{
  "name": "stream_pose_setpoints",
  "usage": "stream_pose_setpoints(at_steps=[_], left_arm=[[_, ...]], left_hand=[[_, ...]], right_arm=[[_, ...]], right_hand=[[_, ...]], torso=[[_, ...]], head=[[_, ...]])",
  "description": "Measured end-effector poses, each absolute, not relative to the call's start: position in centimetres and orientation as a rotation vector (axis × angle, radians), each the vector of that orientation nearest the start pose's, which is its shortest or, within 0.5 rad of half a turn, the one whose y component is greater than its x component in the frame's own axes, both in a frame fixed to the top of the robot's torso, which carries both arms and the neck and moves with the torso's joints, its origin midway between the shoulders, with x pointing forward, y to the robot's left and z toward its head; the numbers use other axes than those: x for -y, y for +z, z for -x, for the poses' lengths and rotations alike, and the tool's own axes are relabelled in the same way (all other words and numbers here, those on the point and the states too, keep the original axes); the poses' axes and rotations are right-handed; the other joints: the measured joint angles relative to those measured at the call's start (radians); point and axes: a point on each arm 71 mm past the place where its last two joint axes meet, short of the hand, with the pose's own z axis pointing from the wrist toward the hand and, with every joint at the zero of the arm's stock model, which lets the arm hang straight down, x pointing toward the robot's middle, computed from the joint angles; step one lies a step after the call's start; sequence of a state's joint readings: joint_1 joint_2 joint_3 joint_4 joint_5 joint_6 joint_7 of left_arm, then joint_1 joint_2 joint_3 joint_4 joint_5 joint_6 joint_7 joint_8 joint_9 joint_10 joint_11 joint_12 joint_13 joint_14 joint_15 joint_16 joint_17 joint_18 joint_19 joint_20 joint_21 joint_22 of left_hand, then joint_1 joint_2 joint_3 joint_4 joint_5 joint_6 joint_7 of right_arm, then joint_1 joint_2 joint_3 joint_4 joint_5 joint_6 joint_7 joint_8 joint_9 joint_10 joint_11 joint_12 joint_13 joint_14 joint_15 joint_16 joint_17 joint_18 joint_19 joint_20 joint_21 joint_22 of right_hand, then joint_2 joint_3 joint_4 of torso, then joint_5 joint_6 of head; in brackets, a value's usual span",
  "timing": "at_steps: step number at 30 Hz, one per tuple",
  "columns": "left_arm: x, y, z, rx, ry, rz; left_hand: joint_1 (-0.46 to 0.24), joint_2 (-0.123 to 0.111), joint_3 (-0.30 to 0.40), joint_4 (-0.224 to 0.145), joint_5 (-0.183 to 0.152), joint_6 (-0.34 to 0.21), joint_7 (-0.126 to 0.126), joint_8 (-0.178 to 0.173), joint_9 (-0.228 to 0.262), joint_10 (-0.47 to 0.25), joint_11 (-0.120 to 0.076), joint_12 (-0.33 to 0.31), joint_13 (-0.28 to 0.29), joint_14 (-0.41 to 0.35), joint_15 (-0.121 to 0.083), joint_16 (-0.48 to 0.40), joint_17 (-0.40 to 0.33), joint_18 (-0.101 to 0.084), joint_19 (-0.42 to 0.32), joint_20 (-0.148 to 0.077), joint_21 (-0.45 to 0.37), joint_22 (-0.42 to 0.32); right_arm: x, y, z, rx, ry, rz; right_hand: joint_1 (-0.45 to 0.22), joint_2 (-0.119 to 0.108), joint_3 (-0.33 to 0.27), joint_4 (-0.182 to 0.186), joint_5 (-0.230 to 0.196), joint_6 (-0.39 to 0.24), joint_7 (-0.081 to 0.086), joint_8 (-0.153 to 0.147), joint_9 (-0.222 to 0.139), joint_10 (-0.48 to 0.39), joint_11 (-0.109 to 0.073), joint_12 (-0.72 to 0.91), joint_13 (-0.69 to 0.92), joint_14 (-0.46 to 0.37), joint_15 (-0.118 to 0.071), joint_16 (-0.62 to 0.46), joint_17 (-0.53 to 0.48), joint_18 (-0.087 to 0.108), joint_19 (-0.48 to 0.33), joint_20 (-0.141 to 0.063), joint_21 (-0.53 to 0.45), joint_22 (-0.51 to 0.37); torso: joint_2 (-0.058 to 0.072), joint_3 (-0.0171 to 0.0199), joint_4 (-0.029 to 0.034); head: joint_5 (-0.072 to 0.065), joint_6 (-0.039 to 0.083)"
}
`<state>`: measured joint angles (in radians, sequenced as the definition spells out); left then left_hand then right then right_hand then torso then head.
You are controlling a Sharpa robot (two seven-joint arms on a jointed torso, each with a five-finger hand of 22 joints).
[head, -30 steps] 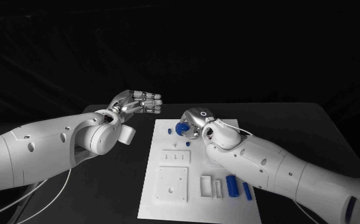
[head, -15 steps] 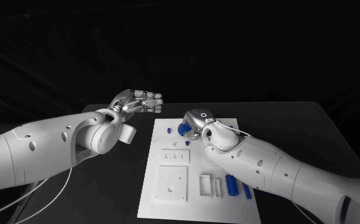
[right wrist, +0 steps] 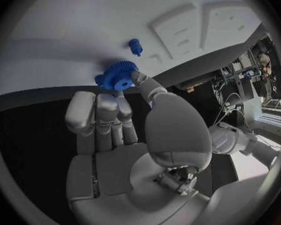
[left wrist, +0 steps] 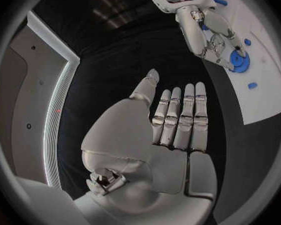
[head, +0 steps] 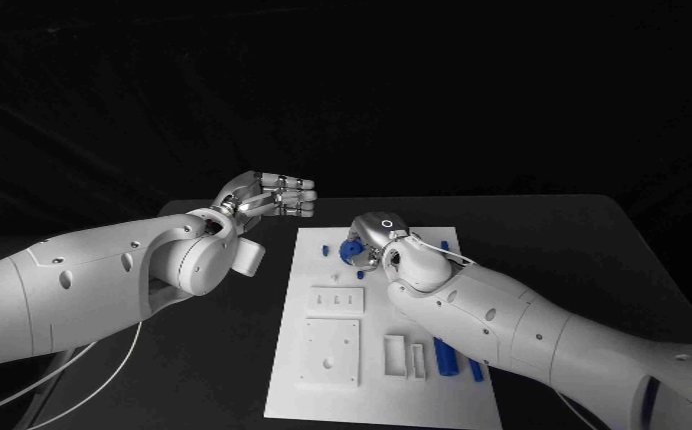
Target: Assemble the parts on the task board
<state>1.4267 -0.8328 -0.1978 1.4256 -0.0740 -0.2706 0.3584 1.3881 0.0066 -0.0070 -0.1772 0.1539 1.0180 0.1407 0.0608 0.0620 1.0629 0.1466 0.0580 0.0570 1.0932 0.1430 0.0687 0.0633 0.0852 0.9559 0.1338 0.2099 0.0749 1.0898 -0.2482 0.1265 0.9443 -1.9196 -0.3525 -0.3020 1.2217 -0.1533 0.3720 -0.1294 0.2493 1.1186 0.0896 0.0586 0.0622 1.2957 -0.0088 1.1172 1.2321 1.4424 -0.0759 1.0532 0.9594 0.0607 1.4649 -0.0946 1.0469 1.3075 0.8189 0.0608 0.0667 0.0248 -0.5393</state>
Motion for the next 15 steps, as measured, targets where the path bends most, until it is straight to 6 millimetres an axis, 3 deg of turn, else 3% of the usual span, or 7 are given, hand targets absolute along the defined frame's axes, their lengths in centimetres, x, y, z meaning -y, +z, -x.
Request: stream_pose_setpoints(at_steps=[1,2,4,7,15], left_arm=[[-23.37,-12.70,-52.43,-1.449,-1.434,0.894],[-23.35,-12.70,-52.42,-1.449,-1.434,0.894],[-23.33,-12.70,-52.40,-1.450,-1.435,0.894],[-23.27,-12.71,-52.36,-1.451,-1.436,0.894],[-23.15,-12.71,-52.33,-1.454,-1.438,0.893]], left_hand=[[0.000,0.000,0.000,0.000,0.000,0.000,0.000,0.000,0.000,0.000,0.000,0.000,0.000,0.000,0.000,0.000,0.000,0.000,0.000,0.000,0.000,0.000],[0.000,0.000,0.000,0.000,0.000,0.000,0.000,0.000,0.000,0.000,0.000,0.000,0.000,0.000,0.000,0.000,0.000,0.000,0.000,0.000,0.000,0.000],[0.000,0.000,0.000,0.000,0.000,0.000,0.000,0.000,0.000,0.000,0.000,0.000,0.000,0.000,0.000,0.000,0.000,0.000,0.000,0.000,0.000,0.000],[0.000,0.000,0.000,0.000,0.000,0.000,0.000,0.000,0.000,0.000,0.000,0.000,0.000,0.000,0.000,0.000,0.000,0.000,0.000,0.000,0.000,0.000],[0.000,0.000,0.000,0.000,0.000,-0.004,0.004,0.000,0.000,-0.004,0.004,0.000,0.000,0.000,0.000,0.000,0.000,0.000,0.000,0.000,0.000,0.000]], right_arm=[[5.46,-21.32,-55.45,-1.490,0.372,0.258],[5.47,-21.36,-55.46,-1.491,0.373,0.257],[5.55,-21.52,-55.48,-1.497,0.371,0.255],[5.64,-21.64,-55.54,-1.501,0.370,0.251],[5.41,-21.72,-55.56,-1.516,0.381,0.238]], right_hand=[[0.000,0.000,-0.011,0.006,-0.047,0.000,0.000,0.000,0.000,0.000,0.000,0.000,0.000,0.000,0.000,0.000,0.000,0.000,0.000,0.000,-0.002,0.000],[-0.011,-0.010,-0.037,0.022,-0.143,-0.002,0.001,0.003,0.003,0.000,0.000,-0.003,-0.002,0.000,0.000,0.000,0.000,0.000,0.000,0.000,-0.003,0.000],[-0.009,-0.020,-0.125,0.070,-0.191,-0.023,0.001,0.006,0.003,0.000,0.000,-0.011,-0.005,0.000,0.000,-0.004,0.000,0.000,0.000,0.000,-0.008,0.000],[0.022,-0.026,-0.185,0.141,-0.199,-0.031,0.002,0.006,0.002,0.000,0.000,-0.019,-0.009,0.000,0.000,-0.007,0.000,0.000,0.000,0.000,-0.008,0.000],[0.026,-0.031,-0.220,0.233,-0.199,-0.041,0.005,0.006,0.002,-0.008,0.000,-0.026,-0.015,0.000,0.000,-0.015,0.004,0.000,0.000,0.000,-0.019,0.000]], torso=[[0.000,-0.0001,-0.0004],[0.000,-0.0001,-0.0006],[-0.001,-0.0001,-0.0013],[-0.001,-0.0002,-0.0019],[-0.001,0.0005,-0.0029]], head=[[0.001,-0.001],[0.002,-0.001],[0.004,-0.001],[0.005,-0.002],[0.008,0.003]])
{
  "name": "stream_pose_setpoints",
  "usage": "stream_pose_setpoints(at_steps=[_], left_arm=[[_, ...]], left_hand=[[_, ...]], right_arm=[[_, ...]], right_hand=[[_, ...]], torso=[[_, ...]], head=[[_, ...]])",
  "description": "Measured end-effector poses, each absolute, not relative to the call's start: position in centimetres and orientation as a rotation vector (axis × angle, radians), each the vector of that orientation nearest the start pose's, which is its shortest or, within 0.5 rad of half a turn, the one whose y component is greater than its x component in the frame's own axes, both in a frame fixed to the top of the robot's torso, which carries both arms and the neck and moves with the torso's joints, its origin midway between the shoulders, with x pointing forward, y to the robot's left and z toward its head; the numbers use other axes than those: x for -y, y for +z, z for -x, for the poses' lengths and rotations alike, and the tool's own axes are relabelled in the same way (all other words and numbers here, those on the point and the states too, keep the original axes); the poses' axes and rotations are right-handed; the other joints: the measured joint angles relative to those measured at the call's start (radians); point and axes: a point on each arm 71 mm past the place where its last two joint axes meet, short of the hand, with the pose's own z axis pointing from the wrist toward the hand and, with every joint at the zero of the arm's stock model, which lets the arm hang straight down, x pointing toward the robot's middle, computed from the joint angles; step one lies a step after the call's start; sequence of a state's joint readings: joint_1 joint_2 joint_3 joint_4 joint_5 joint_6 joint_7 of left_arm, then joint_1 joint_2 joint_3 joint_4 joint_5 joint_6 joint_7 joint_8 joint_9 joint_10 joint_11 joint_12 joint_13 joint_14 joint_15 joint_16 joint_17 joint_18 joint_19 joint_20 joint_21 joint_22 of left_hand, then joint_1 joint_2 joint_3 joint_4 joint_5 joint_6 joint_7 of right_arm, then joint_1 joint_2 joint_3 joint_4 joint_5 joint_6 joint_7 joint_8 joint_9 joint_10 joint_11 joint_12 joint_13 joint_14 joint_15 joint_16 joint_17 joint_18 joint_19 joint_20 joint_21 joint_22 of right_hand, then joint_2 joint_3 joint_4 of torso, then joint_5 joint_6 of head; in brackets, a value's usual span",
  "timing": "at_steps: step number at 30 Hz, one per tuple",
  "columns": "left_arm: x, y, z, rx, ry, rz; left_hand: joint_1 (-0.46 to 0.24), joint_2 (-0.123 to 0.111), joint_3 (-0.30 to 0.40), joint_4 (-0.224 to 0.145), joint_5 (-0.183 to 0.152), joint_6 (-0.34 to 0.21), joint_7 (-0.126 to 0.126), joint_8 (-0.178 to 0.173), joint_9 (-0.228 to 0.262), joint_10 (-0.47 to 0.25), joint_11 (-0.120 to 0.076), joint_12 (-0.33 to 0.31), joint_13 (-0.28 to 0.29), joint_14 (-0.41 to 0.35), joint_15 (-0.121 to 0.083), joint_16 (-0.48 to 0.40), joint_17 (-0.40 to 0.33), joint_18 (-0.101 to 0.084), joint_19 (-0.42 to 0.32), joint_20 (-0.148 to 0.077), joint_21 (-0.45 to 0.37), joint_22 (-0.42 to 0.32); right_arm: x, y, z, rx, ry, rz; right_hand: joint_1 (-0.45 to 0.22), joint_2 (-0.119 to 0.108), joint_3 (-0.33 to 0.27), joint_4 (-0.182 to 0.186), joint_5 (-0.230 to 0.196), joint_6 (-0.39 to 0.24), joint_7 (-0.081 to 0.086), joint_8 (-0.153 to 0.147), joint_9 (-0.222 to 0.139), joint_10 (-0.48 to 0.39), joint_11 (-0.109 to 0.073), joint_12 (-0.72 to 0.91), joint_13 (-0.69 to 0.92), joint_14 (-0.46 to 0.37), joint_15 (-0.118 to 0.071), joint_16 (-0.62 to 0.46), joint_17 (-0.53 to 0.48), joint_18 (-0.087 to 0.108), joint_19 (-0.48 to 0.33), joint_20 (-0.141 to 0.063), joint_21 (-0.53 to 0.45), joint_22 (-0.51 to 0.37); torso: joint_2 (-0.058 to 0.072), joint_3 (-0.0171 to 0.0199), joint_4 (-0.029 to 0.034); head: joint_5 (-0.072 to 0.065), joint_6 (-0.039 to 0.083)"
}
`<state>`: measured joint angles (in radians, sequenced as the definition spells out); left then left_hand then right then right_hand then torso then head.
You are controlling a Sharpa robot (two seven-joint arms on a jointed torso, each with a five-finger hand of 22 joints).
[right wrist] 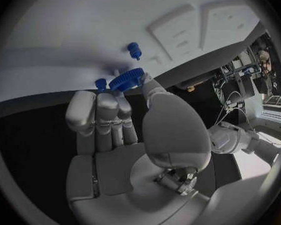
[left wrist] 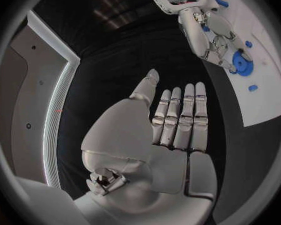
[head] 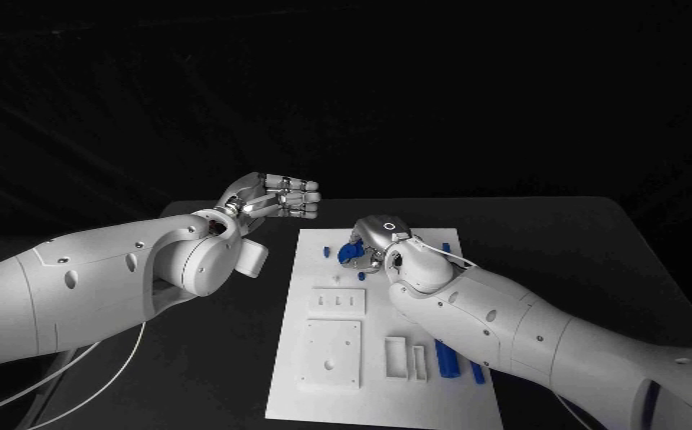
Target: Assemble the parts on the task board
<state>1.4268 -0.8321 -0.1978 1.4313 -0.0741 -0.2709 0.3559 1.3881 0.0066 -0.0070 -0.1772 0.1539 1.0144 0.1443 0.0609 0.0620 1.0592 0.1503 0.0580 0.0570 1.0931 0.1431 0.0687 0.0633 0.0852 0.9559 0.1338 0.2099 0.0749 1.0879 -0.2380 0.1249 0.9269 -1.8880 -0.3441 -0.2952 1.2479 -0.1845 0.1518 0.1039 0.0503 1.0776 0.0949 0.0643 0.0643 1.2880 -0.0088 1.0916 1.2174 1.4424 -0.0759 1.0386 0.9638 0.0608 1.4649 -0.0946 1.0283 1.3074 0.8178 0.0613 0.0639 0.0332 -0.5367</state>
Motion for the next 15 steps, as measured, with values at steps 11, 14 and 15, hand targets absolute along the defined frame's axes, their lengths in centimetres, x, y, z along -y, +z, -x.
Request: stream_pose_setpoints(at_steps=[11,14,15], left_arm=[[-23.05,-12.72,-52.26,-1.457,-1.439,0.894],[-23.07,-12.72,-52.27,-1.457,-1.438,0.894],[-23.09,-12.72,-52.28,-1.457,-1.438,0.894]], left_hand=[[0.000,0.000,0.000,0.000,0.000,0.000,0.000,0.000,0.000,0.000,0.000,0.000,0.000,0.000,0.000,0.000,0.000,0.000,0.000,0.000,0.000,0.000],[0.000,0.000,0.003,0.003,0.000,0.000,0.000,0.000,0.000,0.000,0.000,0.000,0.000,0.000,0.000,0.000,0.000,0.000,0.000,0.000,0.000,0.000],[0.000,0.000,0.003,0.003,0.000,0.000,0.000,0.000,0.000,0.000,0.000,0.000,0.000,0.000,0.000,0.000,0.000,0.000,0.000,0.000,0.000,0.000]], right_arm=[[5.69,-21.78,-55.65,-1.524,0.382,0.224],[5.80,-21.76,-55.68,-1.520,0.382,0.220],[5.83,-21.74,-55.69,-1.518,0.382,0.219]], right_hand=[[0.029,0.014,0.048,-0.003,0.000,0.001,-0.006,-0.001,-0.002,0.000,0.000,-0.004,0.000,0.000,0.000,-0.004,0.005,0.000,0.000,0.000,0.000,0.000],[0.044,0.020,0.080,-0.019,0.000,0.009,-0.004,-0.003,-0.002,0.000,0.000,-0.004,0.000,0.000,0.000,-0.004,0.006,0.000,0.000,0.000,0.000,0.000],[0.048,0.022,0.095,-0.026,0.000,0.014,-0.005,-0.003,-0.002,0.000,0.000,-0.004,0.000,0.000,0.000,-0.004,0.006,0.000,0.000,0.000,0.000,0.000]], torso=[[0.000,0.0011,0.0012],[0.000,0.0011,0.0012],[0.000,0.0012,0.0012]], head=[[-0.006,-0.002],[-0.006,-0.003],[-0.006,-0.003]])
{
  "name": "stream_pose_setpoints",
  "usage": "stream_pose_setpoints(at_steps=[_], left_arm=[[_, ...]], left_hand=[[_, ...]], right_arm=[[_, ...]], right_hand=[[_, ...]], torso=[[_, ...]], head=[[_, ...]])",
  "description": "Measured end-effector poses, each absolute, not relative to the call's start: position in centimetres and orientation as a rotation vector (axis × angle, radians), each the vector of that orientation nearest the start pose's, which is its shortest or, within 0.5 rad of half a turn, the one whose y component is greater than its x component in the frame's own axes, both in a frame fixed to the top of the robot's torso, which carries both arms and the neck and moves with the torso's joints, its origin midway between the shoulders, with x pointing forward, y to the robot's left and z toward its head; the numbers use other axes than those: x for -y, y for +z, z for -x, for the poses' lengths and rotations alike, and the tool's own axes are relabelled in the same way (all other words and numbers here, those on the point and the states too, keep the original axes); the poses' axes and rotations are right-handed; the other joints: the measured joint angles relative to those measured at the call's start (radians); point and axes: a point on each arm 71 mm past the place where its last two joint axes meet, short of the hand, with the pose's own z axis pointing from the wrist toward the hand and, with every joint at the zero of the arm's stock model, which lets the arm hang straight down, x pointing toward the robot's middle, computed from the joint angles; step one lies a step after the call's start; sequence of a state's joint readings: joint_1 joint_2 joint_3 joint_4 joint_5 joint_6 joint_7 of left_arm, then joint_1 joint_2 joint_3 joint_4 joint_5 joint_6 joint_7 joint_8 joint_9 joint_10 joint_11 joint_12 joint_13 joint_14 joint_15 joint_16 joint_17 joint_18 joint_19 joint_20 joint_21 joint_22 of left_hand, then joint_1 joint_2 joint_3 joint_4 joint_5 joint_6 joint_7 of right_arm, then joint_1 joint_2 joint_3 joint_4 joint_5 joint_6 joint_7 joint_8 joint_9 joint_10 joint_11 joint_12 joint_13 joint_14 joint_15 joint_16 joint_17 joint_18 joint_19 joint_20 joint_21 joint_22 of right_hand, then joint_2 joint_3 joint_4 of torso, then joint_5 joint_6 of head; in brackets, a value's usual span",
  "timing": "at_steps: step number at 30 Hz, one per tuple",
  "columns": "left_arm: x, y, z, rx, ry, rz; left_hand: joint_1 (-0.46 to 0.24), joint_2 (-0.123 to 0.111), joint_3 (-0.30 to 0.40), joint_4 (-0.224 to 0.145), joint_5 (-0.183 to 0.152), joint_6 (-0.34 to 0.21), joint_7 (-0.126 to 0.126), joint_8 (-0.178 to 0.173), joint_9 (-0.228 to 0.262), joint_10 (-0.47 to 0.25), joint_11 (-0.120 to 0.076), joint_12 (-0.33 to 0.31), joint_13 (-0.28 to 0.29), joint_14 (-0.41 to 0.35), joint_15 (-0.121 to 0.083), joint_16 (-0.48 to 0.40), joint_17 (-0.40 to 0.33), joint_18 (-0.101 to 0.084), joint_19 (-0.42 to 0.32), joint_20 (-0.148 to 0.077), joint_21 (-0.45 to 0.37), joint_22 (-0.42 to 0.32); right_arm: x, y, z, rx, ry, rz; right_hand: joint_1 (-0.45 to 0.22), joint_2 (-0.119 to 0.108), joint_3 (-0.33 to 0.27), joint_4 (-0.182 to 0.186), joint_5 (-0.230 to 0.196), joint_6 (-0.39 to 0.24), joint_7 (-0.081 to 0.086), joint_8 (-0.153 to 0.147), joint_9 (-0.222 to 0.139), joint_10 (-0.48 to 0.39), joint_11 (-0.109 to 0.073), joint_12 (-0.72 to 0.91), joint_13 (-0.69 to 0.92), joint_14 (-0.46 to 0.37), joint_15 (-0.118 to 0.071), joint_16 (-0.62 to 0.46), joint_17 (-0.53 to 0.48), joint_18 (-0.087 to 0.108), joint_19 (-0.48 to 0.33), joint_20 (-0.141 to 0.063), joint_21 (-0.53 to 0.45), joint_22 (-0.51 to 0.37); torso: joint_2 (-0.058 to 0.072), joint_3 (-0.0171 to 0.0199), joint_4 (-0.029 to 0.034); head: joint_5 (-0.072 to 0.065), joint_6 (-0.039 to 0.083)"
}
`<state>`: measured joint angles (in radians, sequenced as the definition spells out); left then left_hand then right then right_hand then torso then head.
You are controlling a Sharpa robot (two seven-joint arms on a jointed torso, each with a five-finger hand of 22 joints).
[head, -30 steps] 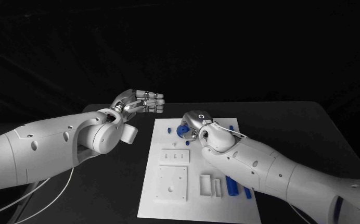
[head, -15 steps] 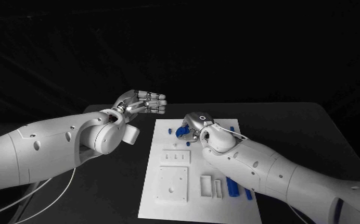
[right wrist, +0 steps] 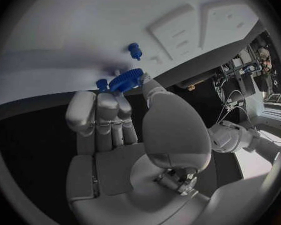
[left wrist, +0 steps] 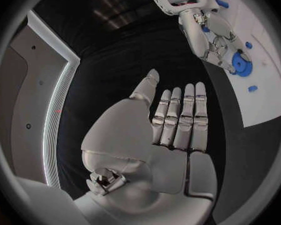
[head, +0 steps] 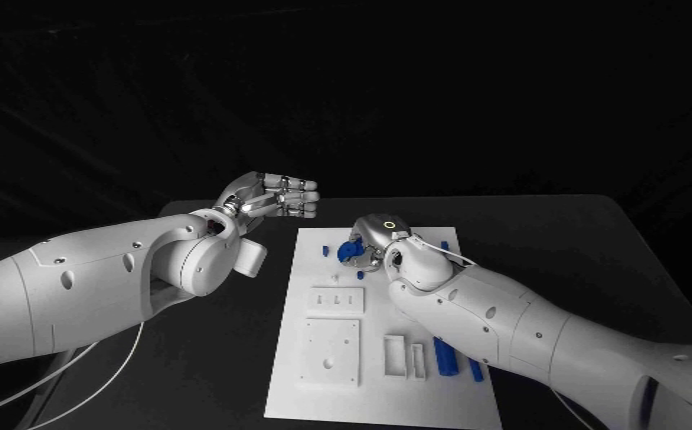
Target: Assemble the parts on the task board
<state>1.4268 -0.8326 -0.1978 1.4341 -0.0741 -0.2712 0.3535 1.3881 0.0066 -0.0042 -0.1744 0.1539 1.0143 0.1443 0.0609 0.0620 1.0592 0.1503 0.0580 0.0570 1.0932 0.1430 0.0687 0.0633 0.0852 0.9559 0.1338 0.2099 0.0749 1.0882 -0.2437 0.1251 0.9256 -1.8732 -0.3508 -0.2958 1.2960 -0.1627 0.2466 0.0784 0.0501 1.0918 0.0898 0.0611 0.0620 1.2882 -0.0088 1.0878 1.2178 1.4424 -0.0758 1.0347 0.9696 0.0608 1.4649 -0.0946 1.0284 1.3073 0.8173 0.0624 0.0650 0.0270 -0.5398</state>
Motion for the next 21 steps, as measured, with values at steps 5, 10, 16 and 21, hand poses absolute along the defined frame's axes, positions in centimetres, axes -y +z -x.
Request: stream_pose_setpoints(at_steps=[5,10,16,21], left_arm=[[-23.11,-12.73,-52.31,-1.457,-1.437,0.895],[-23.19,-12.73,-52.36,-1.456,-1.434,0.895],[-23.22,-12.74,-52.38,-1.455,-1.433,0.896],[-23.25,-12.74,-52.38,-1.455,-1.433,0.896]], left_hand=[[0.000,0.000,0.000,0.000,0.000,0.000,0.000,0.000,0.000,0.000,0.000,0.000,0.000,0.000,0.000,0.000,0.000,0.000,0.000,0.000,0.000,0.000],[0.000,0.000,0.000,0.000,0.000,0.000,0.000,0.000,0.000,0.000,0.000,0.000,0.000,0.000,0.000,0.000,0.000,0.000,0.000,0.000,0.000,0.000],[0.000,0.000,0.000,0.000,0.000,0.000,0.000,0.000,0.000,0.000,0.000,0.000,0.000,0.000,0.000,0.000,0.000,0.000,0.000,0.000,0.000,0.000],[0.000,0.000,0.000,0.000,0.000,0.000,0.000,0.000,0.000,0.000,0.000,0.000,0.000,0.000,0.000,0.000,0.000,0.000,0.000,0.000,0.000,0.000]], right_arm=[[6.03,-21.66,-55.70,-1.506,0.383,0.211],[6.20,-21.68,-55.66,-1.495,0.385,0.204],[6.45,-21.84,-55.59,-1.489,0.383,0.197],[6.59,-21.83,-55.54,-1.487,0.383,0.195]], right_hand=[[-0.003,-0.003,0.104,-0.057,-0.003,0.013,0.000,-0.002,-0.003,0.000,0.000,0.000,0.002,0.000,0.000,0.000,0.001,0.000,0.000,0.000,0.000,0.000],[-0.020,0.002,0.172,-0.118,0.061,0.015,-0.002,-0.003,-0.003,0.000,0.000,0.005,0.003,0.000,0.000,0.000,0.000,0.000,0.000,0.000,0.000,0.000],[-0.061,-0.002,0.227,-0.173,0.223,0.018,-0.001,-0.006,-0.003,-0.004,-0.004,0.005,0.002,-0.001,0.001,0.000,-0.004,0.000,0.000,0.000,0.000,0.000],[-0.082,0.009,0.225,-0.205,0.237,0.018,-0.001,-0.002,-0.003,-0.004,-0.004,0.005,0.000,-0.001,0.001,0.000,-0.006,0.000,0.000,0.000,0.000,0.001]], torso=[[0.000,0.0005,-0.0006],[0.000,0.0005,-0.0008],[0.000,0.0003,-0.0008],[0.000,0.0000,-0.0010]], head=[[0.000,-0.001],[-0.001,0.000],[-0.001,0.001],[-0.002,0.000]])
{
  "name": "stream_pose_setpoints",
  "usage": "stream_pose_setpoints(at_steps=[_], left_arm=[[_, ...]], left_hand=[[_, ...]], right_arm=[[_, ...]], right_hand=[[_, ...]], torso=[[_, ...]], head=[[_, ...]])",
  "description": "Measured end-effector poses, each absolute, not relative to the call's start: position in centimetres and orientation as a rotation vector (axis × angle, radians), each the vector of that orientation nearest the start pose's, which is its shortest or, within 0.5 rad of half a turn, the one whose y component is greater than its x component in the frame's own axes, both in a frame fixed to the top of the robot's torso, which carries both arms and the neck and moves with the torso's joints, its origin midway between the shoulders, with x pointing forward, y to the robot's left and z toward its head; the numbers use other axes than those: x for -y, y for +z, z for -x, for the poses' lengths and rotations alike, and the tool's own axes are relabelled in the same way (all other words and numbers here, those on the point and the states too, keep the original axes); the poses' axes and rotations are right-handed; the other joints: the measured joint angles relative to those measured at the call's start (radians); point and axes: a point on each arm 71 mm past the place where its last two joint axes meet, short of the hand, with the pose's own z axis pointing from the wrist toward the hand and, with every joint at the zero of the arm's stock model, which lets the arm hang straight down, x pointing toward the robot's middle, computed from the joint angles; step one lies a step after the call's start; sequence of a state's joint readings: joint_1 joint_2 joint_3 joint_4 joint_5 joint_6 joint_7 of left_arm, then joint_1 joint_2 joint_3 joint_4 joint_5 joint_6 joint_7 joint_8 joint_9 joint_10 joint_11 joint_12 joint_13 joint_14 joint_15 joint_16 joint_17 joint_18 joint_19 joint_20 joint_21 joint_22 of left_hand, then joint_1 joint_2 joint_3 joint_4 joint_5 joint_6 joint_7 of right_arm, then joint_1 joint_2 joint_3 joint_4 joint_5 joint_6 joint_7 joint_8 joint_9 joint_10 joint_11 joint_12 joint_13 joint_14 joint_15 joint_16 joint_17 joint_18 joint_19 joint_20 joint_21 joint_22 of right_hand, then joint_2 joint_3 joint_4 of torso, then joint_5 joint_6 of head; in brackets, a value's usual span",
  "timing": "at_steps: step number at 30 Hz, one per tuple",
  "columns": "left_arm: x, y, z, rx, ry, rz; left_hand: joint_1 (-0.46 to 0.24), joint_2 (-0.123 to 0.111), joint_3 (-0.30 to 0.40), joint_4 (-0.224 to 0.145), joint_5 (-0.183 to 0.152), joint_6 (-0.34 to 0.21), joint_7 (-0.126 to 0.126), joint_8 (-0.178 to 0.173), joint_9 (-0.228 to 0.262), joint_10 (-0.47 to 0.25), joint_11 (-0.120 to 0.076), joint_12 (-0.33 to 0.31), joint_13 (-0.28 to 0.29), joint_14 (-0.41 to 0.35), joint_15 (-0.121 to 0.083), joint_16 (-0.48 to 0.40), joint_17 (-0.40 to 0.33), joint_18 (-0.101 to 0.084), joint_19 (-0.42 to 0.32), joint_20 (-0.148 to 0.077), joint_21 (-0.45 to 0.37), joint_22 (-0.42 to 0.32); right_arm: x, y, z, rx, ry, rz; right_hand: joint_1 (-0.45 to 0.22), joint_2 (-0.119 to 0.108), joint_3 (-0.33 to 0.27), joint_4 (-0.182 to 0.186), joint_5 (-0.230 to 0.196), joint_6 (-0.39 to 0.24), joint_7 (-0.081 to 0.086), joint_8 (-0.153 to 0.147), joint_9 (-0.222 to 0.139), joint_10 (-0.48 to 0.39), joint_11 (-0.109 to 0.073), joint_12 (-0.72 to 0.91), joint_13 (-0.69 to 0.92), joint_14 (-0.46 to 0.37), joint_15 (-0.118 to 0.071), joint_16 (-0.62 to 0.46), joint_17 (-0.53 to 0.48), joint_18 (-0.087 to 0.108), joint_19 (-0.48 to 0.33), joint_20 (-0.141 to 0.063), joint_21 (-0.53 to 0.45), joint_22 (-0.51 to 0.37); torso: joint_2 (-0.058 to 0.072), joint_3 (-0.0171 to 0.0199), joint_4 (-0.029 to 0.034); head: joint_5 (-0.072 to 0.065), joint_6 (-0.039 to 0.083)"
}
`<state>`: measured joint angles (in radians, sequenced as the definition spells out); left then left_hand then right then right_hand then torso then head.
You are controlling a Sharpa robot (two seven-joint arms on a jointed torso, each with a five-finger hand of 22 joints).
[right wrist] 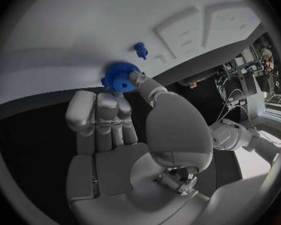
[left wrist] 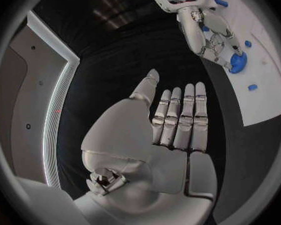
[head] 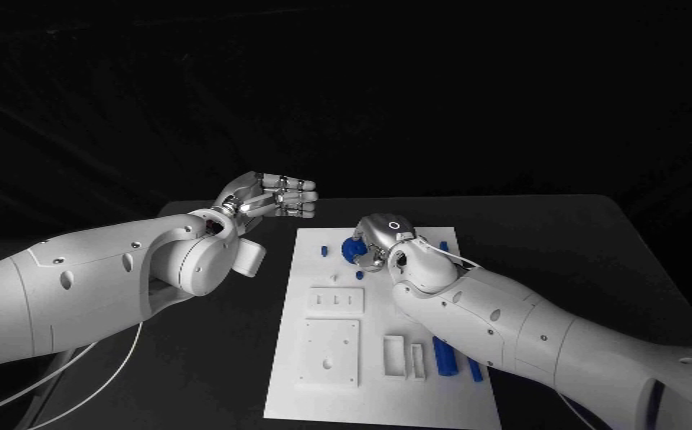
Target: Assemble the parts on the task board
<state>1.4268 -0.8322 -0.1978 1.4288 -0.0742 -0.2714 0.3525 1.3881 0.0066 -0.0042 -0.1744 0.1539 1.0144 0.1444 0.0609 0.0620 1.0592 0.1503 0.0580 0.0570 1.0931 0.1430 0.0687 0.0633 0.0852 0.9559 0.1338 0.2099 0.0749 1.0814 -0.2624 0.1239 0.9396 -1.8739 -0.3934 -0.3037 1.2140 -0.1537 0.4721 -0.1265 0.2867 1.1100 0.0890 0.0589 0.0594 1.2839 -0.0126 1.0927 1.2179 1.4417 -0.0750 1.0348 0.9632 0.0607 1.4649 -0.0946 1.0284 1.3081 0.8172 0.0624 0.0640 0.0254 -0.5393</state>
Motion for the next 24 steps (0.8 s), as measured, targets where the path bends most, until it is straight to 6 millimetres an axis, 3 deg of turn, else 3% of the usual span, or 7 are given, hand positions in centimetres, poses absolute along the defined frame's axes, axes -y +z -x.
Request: stream_pose_setpoints(at_steps=[8,17,24], left_arm=[[-23.28,-12.75,-52.38,-1.455,-1.431,0.897],[-23.29,-12.75,-52.38,-1.455,-1.431,0.897],[-23.29,-12.75,-52.39,-1.455,-1.430,0.898]], left_hand=[[0.000,0.000,0.000,0.000,0.000,0.000,0.000,0.000,0.000,0.000,0.000,0.000,0.000,0.000,0.000,0.000,0.000,0.000,0.000,0.000,0.000,0.000],[0.000,0.000,0.000,0.000,0.000,0.000,0.000,0.000,0.000,0.000,0.000,0.000,0.000,0.000,0.000,0.000,0.000,0.000,0.000,0.000,0.000,0.000],[0.000,0.000,0.003,0.003,0.000,-0.004,0.004,0.000,0.000,0.000,0.000,0.000,0.000,0.000,0.000,0.000,0.000,0.000,0.000,0.000,0.000,0.000]], right_arm=[[6.63,-21.83,-55.46,-1.488,0.386,0.193],[6.55,-21.75,-55.42,-1.490,0.394,0.189],[6.17,-21.84,-55.19,-1.498,0.404,0.194]], right_hand=[[-0.001,0.001,-0.024,0.005,0.000,0.000,0.000,0.000,0.000,0.000,0.000,0.000,-0.001,0.000,0.000,0.000,0.000,0.000,0.000,0.000,0.000,0.000],[-0.001,0.001,-0.085,0.038,-0.040,0.001,0.002,0.000,0.007,0.001,0.000,0.000,-0.002,0.000,0.000,0.000,-0.001,0.000,0.000,0.000,0.000,0.000],[-0.001,0.001,-0.091,0.045,-0.040,0.001,0.002,0.002,0.005,0.001,0.000,-0.001,-0.002,0.000,0.000,0.000,-0.001,0.000,0.000,0.000,0.000,0.000]], torso=[[0.000,-0.0008,0.0000],[0.001,-0.0012,0.0006],[0.001,-0.0015,0.0014]], head=[[0.001,-0.001],[0.002,-0.002],[0.004,-0.003]])
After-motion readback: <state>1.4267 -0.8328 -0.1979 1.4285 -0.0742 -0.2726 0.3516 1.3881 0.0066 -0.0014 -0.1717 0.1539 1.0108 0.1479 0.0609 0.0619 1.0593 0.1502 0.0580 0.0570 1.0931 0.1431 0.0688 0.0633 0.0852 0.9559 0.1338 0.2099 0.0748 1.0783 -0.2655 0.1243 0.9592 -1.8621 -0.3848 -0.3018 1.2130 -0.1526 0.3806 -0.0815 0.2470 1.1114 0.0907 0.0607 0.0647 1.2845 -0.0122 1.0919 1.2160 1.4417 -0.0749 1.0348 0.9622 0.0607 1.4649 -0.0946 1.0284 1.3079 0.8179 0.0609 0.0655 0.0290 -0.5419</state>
